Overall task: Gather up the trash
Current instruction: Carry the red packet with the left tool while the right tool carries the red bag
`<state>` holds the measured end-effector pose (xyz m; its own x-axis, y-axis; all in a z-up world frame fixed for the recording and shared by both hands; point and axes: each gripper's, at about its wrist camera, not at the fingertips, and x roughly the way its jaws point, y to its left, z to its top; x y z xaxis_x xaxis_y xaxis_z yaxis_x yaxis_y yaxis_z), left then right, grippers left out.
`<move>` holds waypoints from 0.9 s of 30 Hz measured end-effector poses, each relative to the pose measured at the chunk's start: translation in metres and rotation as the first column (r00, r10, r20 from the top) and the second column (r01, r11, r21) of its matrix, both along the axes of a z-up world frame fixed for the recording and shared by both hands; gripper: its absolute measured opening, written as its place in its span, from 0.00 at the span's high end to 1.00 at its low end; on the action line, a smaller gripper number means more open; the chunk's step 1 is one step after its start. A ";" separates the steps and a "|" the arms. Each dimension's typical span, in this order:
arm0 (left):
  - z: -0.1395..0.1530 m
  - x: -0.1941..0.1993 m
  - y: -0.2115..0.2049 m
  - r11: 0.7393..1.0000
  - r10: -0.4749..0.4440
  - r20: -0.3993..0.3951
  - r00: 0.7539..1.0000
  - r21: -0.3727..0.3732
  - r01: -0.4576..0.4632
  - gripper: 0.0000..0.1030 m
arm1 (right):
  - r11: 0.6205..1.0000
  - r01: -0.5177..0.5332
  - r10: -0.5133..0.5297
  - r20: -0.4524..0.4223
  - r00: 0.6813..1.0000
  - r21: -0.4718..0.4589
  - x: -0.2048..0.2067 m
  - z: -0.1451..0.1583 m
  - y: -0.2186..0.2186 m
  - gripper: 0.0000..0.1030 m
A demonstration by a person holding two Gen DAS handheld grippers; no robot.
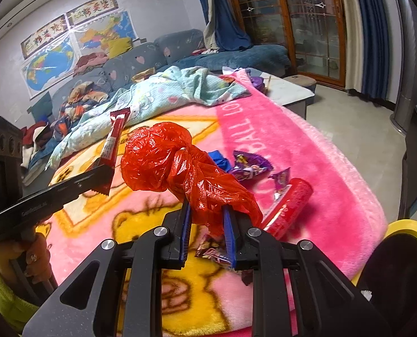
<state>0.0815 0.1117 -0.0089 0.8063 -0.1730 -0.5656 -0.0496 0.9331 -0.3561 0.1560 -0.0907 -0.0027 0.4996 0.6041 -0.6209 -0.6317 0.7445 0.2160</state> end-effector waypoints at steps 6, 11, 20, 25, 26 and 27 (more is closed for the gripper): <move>0.007 -0.001 -0.015 0.999 -0.033 0.016 0.999 0.013 0.033 0.93 | 1.000 0.028 -0.028 0.012 1.000 0.010 0.001 0.006 -0.012 0.81; 0.011 -0.001 -0.029 0.998 -0.062 0.026 0.998 0.023 0.062 0.93 | 0.998 0.054 -0.054 0.024 0.998 0.012 0.002 0.011 -0.023 0.81; 0.013 0.002 -0.060 0.991 -0.132 0.037 0.991 0.038 0.131 0.93 | 0.990 0.138 -0.138 0.064 0.988 -0.005 0.004 0.016 -0.051 0.81; 0.011 0.005 -0.079 0.983 -0.179 0.033 0.983 0.052 0.177 0.93 | 0.982 0.187 -0.187 0.067 0.980 -0.002 0.007 0.015 -0.072 0.81; 0.011 0.005 -0.082 0.981 -0.187 0.032 0.982 0.055 0.185 0.93 | 0.981 0.195 -0.195 0.066 0.979 -0.001 0.008 0.015 -0.076 0.81; 0.010 0.005 -0.087 0.979 -0.197 0.032 0.980 0.058 0.195 0.93 | 0.979 0.203 -0.202 0.066 0.977 -0.002 0.008 0.015 -0.080 0.81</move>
<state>0.0866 0.0250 0.0013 0.7805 -0.2995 -0.5488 0.1488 0.9415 -0.3023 0.1642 -0.1702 0.0123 0.6510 0.4811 -0.5872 -0.4801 0.8601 0.1724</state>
